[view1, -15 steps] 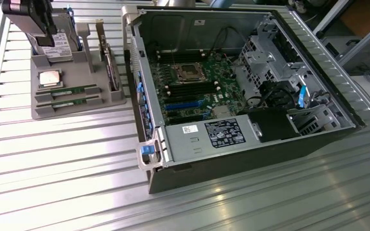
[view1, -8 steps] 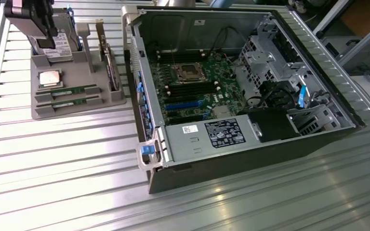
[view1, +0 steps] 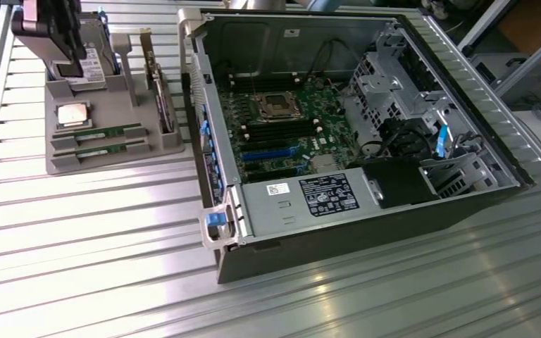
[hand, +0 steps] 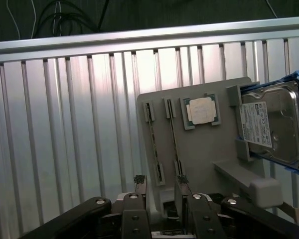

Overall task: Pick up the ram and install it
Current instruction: 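Pick up the ram and move it above insertion slot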

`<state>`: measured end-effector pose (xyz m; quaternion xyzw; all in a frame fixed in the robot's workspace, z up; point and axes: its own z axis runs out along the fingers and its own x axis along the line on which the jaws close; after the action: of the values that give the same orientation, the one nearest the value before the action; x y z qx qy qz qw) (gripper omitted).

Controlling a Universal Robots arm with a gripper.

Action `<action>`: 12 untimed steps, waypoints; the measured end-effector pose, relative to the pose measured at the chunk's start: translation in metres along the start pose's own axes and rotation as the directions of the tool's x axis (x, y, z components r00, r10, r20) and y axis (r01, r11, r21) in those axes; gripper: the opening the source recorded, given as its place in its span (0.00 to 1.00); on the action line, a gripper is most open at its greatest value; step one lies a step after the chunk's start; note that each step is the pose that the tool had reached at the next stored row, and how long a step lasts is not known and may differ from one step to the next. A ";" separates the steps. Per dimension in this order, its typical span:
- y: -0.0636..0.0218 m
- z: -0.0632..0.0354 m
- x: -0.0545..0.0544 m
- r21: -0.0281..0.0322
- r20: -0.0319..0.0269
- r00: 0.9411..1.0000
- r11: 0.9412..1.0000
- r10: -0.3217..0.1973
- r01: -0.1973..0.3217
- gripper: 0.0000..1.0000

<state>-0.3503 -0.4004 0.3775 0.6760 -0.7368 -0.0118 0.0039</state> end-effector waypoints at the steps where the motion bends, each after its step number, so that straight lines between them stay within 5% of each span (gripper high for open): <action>1: -0.0001 0.0007 0.000 0.000 0.000 1.000 1.000 0.000 0.000 0.36; 9: -0.0002 0.0075 0.001 0.000 0.004 1.000 1.000 0.000 0.000 0.36; 12: -0.0004 0.0111 0.001 -0.001 0.017 1.000 1.000 0.000 0.000 0.36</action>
<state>-0.3503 -0.4013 0.3664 0.6760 -0.7366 -0.0179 -0.0017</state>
